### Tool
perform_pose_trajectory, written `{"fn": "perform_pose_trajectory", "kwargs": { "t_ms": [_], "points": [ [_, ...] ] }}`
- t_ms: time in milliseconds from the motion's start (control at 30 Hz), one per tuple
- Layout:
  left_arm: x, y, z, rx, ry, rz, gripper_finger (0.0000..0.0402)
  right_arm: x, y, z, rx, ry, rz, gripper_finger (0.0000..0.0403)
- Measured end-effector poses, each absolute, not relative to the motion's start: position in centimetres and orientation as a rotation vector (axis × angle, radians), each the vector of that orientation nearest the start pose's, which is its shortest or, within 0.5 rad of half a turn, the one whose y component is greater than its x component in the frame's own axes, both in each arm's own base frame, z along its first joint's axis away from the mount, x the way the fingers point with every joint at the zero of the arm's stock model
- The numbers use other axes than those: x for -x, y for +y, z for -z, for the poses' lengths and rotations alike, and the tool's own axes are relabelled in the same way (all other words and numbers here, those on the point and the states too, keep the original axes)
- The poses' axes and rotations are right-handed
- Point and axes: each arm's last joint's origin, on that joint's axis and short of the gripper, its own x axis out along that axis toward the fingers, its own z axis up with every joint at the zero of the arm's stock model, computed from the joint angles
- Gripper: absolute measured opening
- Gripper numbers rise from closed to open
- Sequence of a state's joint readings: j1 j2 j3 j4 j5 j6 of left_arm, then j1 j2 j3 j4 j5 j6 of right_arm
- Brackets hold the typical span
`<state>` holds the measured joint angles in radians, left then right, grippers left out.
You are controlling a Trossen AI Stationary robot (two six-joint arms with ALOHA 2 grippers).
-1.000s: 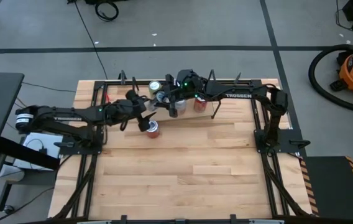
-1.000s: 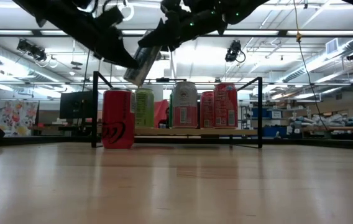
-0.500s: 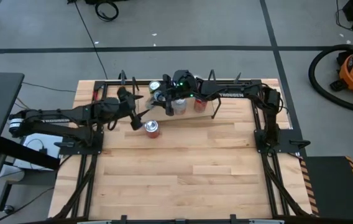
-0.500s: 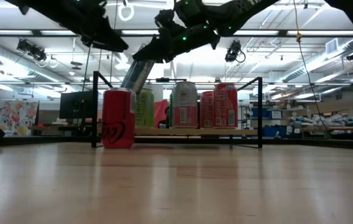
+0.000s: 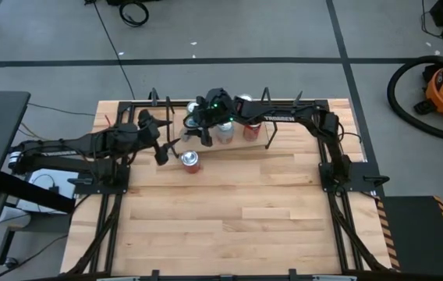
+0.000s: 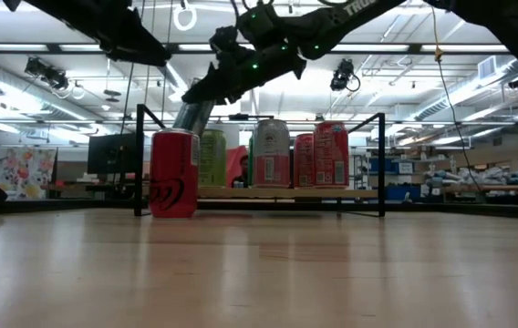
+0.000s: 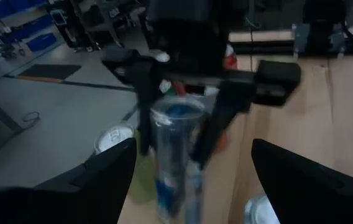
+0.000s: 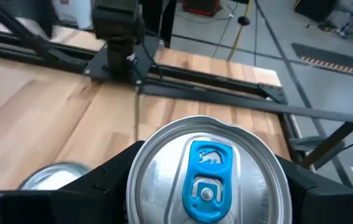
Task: Place canned beverage on shelf
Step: Put the blue soda can on the shelf
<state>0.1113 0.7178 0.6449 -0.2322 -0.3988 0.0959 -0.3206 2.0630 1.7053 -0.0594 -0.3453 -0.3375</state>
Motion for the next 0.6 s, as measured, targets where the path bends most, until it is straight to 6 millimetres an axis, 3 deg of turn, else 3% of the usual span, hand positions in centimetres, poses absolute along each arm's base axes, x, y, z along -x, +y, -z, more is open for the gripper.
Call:
{"fn": "perform_pose_trajectory", "kwargs": {
  "t_ms": [600],
  "points": [
    [-15.5, 2.9, -28.7, -0.135, 0.374, -0.494, 0.0329, -47.7, -14.9, -24.1, 0.194, 0.456, -0.105, 0.0252]
  ]
}}
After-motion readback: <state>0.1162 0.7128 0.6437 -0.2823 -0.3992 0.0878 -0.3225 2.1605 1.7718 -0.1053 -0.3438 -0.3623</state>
